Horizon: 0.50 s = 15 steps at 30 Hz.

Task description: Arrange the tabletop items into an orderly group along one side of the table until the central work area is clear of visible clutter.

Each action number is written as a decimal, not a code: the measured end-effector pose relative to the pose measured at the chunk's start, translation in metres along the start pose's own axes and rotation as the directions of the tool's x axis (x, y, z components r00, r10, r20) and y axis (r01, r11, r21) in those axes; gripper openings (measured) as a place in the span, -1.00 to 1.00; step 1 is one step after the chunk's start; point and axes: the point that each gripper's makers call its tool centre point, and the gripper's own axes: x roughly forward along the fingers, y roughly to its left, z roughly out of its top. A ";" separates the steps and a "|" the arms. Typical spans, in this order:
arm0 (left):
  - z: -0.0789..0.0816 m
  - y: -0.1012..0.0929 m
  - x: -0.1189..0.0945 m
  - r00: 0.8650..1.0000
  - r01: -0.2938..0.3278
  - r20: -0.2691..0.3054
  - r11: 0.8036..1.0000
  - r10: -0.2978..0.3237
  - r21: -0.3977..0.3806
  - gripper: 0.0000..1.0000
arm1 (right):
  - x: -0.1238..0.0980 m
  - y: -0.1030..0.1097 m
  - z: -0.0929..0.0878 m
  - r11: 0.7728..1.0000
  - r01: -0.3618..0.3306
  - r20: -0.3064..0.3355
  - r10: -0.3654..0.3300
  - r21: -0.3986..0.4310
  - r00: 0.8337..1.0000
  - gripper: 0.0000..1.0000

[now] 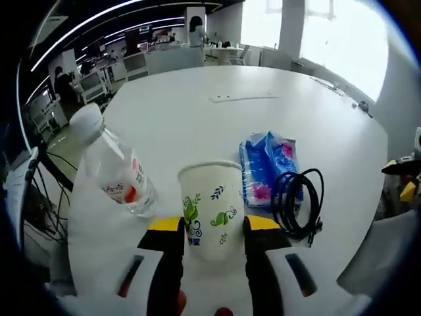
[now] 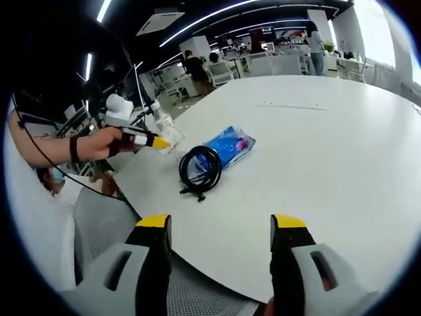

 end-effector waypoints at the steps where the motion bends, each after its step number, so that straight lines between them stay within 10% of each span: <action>1: 0.000 -0.002 -0.001 1.000 0.007 0.007 1.000 -0.007 0.001 -0.30 | 0.001 0.001 0.000 1.000 -0.003 0.000 0.003 -0.002 1.000 0.19; 15: -0.007 -0.046 -0.026 0.993 0.111 0.016 0.986 -0.114 0.122 -0.30 | 0.014 0.017 0.006 0.998 -0.043 -0.012 0.042 -0.043 0.999 0.20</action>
